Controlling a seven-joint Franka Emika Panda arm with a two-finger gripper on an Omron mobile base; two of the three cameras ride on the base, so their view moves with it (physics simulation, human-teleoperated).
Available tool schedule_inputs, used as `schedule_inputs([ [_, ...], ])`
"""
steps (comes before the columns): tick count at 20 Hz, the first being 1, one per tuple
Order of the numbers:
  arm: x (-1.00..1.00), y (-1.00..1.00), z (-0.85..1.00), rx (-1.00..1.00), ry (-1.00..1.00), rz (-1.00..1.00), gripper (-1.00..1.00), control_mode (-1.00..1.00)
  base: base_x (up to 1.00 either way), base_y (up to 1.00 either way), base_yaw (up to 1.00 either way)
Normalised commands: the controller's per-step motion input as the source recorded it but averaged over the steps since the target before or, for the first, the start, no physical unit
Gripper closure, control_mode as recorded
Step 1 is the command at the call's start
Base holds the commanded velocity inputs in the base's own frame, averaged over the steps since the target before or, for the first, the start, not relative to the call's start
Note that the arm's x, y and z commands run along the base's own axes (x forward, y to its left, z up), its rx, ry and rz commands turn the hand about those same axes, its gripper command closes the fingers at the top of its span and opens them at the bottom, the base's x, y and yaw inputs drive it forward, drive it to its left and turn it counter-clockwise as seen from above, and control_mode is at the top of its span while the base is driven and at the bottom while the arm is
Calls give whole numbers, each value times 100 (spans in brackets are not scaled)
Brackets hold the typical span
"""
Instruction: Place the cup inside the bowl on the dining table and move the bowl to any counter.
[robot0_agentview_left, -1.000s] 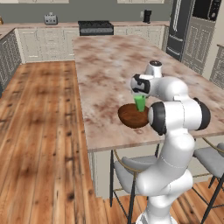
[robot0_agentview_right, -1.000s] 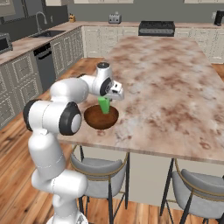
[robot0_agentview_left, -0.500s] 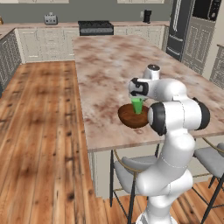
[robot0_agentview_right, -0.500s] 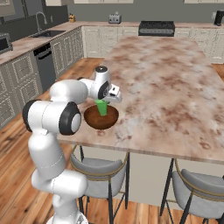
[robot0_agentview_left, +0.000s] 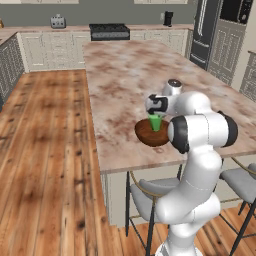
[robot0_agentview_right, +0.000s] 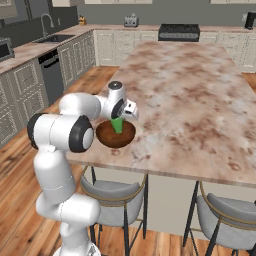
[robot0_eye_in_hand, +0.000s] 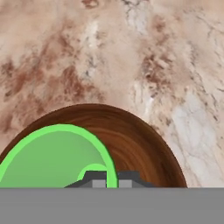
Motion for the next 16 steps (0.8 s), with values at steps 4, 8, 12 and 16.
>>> schedule_inputs([
  [4,0,5,-20,2,-8,0,100,-100,0,0,0],
  [8,0,4,-11,2,-3,0,100,-100,0,0,0],
  [12,0,4,-11,0,0,0,100,-100,0,0,0],
  [16,0,0,-11,0,0,0,100,-100,0,0,0],
])
